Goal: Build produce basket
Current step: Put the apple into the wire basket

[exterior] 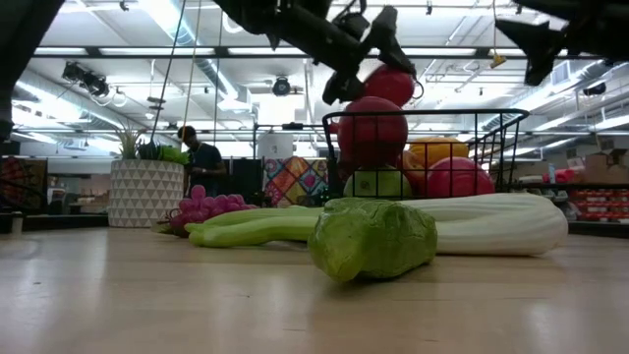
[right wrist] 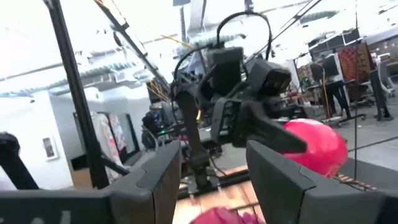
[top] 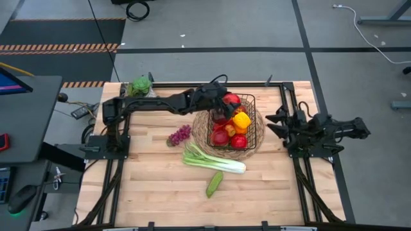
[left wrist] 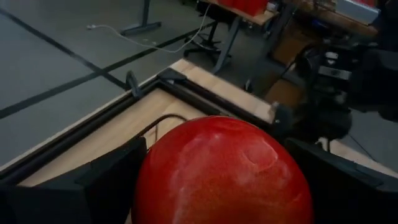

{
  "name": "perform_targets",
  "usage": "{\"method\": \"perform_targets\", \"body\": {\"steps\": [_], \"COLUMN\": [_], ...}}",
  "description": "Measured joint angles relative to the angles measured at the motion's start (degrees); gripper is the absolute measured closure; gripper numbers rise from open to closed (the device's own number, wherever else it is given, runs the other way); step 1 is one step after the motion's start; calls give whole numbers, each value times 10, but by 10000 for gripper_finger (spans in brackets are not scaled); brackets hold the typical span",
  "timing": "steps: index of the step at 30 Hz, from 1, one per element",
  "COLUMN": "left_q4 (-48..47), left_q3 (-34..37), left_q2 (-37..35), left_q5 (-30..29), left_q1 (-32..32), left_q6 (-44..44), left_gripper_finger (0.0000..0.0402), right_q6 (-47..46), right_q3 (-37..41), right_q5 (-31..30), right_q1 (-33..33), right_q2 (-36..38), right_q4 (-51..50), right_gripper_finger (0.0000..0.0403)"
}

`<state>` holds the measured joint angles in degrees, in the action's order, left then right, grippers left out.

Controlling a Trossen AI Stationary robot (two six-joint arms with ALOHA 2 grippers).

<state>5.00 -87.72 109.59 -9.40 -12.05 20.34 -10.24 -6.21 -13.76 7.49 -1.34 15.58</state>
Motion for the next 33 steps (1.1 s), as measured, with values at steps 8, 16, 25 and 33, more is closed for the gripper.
{"method": "perform_targets", "body": {"steps": [8, 16, 25, 33], "left_q4": [-62, -86, -1, 18], "left_q3": [-30, -30, -29, -29], "left_q2": [15, 15, 43, 73], "left_q5": [2, 2, -2, -4], "left_q1": [-21, -23, -18, -16], "left_q6": [-4, -31, -46, -64], "left_gripper_finger": [24, 24, 24, 24], "right_q6": [15, -61, -61, -61], "right_q3": [32, 32, 32, 32], "right_q5": [4, 5, 5, 4], "right_q1": [0, 0, 0, 0], "right_q2": [10, 8, 8, 7], "right_q4": [0, -14, -11, -7], "right_gripper_finger": [215, 215, 215, 215]}}
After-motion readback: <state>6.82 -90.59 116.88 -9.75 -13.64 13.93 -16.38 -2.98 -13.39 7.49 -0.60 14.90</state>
